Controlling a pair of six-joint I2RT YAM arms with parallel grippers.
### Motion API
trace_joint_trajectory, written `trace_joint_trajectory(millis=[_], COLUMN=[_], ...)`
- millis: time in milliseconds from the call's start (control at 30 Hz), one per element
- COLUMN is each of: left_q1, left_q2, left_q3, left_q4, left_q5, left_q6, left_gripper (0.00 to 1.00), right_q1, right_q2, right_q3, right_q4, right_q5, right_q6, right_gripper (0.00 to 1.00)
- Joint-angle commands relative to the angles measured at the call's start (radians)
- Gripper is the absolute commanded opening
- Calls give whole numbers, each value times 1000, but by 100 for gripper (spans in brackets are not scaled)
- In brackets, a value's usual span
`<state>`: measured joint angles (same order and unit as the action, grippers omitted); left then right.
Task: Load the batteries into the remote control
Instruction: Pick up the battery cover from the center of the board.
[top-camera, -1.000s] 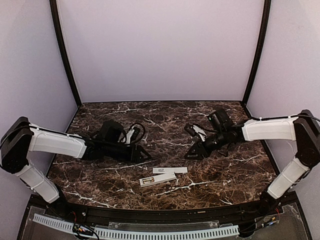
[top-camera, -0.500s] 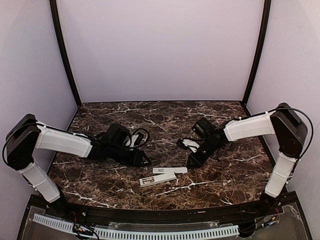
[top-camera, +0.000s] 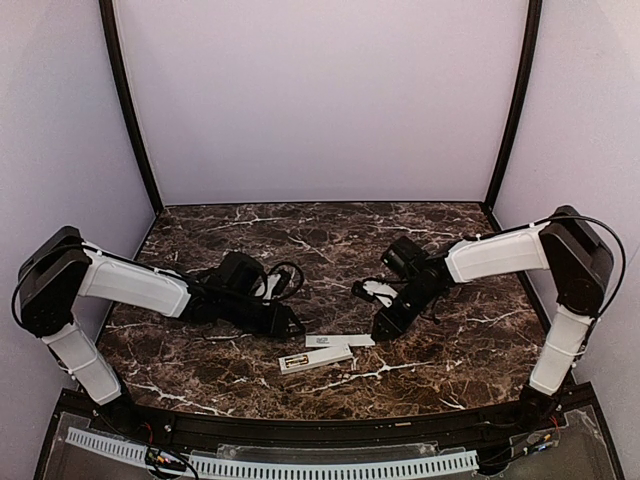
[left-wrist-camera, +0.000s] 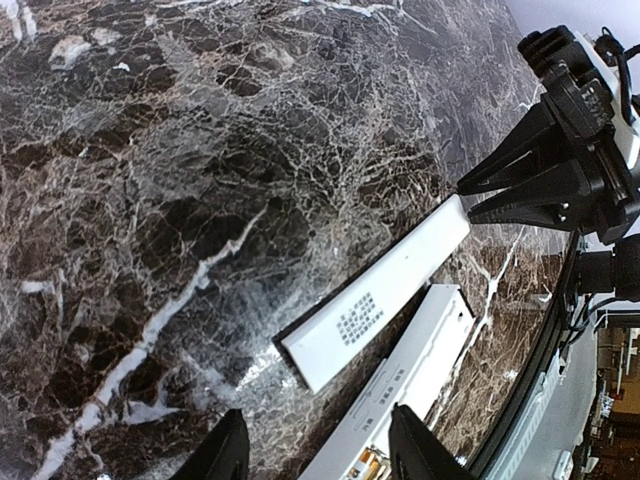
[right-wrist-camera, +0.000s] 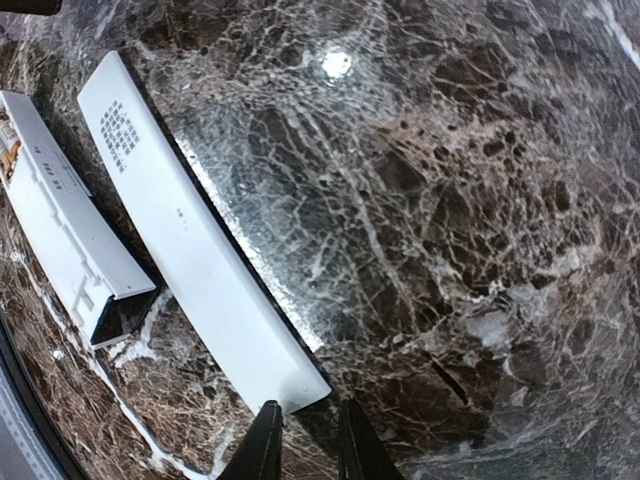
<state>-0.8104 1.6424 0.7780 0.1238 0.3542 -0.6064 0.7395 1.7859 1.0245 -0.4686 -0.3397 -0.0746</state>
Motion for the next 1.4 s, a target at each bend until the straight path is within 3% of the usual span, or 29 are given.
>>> trace_joint_trajectory(millis=[0,567,967,1367], left_q1=[-7,-24,-22,-22], left_q2=[5,29,117,47], left_q3=[-5,-19,-9,-24], left_q4=[5,42,204,117], left_q5=[-9,-32,51,-49], left_q6=[-1,-28,-107,-84], left_gripper=[48,48,42,43], right_q1=[12,108,110,100], right_q2=[-7,84,89,12], right_q3=[8,62,46,83], right_q4=[-17,-118,-114,-135], right_q5=[20,239,236,188], right_q6=[7,21,23,66], right_gripper=[21,15,13,21])
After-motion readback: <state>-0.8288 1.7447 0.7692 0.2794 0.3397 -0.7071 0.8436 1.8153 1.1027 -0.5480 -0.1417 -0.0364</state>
